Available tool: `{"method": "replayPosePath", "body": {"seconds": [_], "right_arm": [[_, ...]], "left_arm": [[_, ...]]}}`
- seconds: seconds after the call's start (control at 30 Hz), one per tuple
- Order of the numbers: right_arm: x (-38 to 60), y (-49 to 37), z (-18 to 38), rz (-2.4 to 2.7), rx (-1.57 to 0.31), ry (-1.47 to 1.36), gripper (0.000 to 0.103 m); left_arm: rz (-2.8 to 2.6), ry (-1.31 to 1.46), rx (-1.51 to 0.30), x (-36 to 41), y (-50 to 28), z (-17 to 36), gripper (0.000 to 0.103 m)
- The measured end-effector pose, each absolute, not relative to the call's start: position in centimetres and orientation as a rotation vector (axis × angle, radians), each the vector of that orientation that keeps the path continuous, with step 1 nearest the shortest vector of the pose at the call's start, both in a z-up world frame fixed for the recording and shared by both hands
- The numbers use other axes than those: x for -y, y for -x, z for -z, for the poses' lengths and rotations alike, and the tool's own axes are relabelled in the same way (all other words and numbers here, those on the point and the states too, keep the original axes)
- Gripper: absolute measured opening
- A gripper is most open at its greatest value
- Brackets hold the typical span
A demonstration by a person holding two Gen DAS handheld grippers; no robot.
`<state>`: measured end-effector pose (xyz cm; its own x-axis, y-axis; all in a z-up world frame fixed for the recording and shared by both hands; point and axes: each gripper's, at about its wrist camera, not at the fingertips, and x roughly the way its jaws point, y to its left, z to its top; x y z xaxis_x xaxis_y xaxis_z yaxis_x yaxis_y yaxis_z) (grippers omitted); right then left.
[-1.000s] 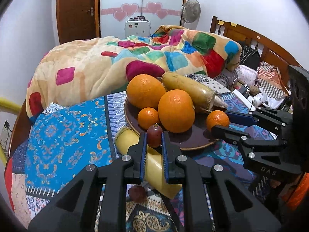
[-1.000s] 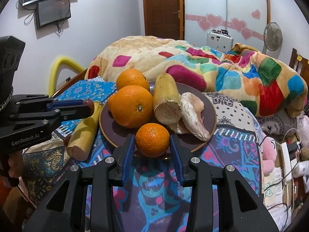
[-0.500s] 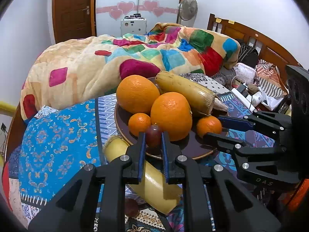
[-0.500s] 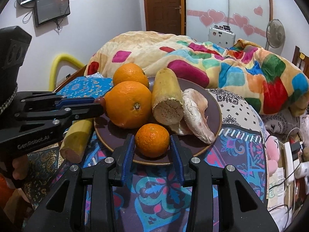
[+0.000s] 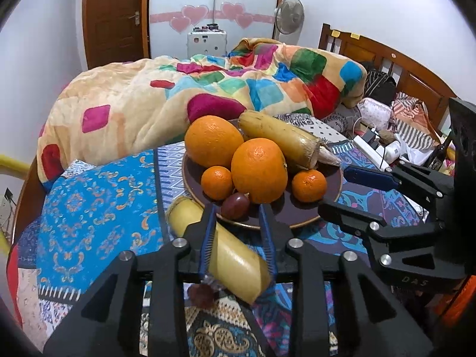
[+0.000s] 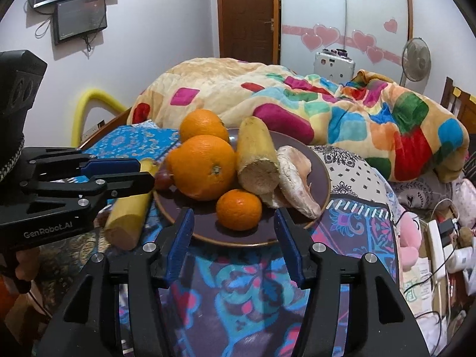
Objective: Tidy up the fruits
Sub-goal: 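Grasp second yellow cylindrical fruit with right tool while left tool grasps second red date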
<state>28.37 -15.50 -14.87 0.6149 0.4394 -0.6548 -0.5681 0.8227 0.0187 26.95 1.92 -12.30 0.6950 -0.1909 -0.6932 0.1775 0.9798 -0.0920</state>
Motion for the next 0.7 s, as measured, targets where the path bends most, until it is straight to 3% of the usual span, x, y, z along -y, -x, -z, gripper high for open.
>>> {"method": "replayPosePath", "body": {"seconds": [0.1, 0.17, 0.37, 0.7], "right_arm": [[15.4, -27.4, 14.2, -0.61, -0.69, 0.18, 0.054], [15.1, -26.5, 13.9, -0.622, -0.681, 0.177, 0.065], [13.4, -25.2, 13.8, -0.651, -0.679, 0.169, 0.066], [9.2, -25.7, 16.5, -0.725, -0.758, 0.21, 0.065]], "left_arm": [[0.199, 0.033, -0.76, -2.5, -25.7, 11.5, 0.037], [0.187, 0.038, -0.752, -3.0, -24.8, 11.1, 0.046], [0.134, 0.032, -0.741, -5.5, -21.8, 10.9, 0.057], [0.079, 0.089, -0.812, -9.6, -20.1, 14.5, 0.057]]}}
